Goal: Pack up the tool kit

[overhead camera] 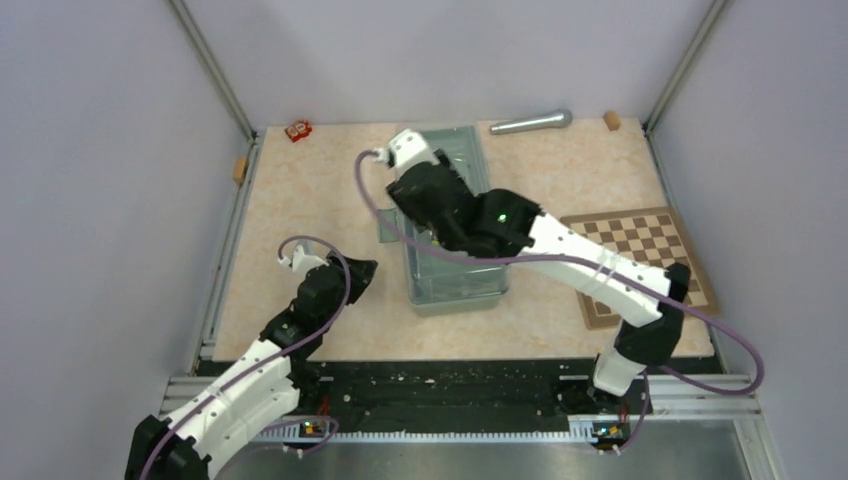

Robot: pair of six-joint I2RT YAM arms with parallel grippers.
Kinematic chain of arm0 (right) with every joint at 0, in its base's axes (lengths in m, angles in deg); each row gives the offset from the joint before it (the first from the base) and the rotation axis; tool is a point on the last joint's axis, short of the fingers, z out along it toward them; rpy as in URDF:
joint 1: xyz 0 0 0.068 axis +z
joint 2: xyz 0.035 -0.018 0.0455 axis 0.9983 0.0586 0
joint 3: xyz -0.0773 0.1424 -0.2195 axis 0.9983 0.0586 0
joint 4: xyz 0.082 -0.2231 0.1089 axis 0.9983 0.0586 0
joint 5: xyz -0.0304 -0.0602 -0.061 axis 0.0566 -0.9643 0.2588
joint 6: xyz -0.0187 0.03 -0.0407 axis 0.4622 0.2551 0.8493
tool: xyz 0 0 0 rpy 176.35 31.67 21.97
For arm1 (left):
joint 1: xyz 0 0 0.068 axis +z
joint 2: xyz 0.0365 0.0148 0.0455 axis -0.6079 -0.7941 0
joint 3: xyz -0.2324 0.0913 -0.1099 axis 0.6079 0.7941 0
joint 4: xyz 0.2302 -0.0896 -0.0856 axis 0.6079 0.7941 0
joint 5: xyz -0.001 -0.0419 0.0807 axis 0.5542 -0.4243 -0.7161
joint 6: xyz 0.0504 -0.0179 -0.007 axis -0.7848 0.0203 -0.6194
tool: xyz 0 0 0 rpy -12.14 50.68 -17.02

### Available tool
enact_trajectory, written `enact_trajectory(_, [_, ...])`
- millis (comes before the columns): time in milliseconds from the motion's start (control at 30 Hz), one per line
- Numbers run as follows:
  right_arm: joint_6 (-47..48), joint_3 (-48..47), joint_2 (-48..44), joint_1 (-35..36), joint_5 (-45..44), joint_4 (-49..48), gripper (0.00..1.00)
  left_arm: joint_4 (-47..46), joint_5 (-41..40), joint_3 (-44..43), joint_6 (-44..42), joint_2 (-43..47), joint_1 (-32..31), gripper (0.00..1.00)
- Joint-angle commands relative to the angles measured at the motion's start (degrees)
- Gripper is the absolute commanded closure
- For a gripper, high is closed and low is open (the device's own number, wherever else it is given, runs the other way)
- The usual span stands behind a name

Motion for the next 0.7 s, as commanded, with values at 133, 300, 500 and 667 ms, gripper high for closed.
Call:
enact_trajectory(133, [-12.7,8.0,-8.4,-16.4,21.7,-7.7,0.4,-7.5,20.2,-7.6,-8.8,-11.4,17.0,0.48])
enact_trajectory(300, [-14.1,10.9,-7.4,-23.4,29.5,-10.6,0.4,-10.5,21.4,-12.2,-11.4,-16.9,21.7,0.46])
enact_trajectory(500, [-14.5,14.6,-5.1,-26.7,33.0,-13.2,0.41,-18.5,33.2,-15.5,-7.2,-31.1,30.5,0.45])
enact_trajectory(667, [-14.8,18.2,-4.0,-28.2,35.8,-15.8,0.45,-30.1,47.5,-18.1,-2.0,-45.2,36.5,0.45])
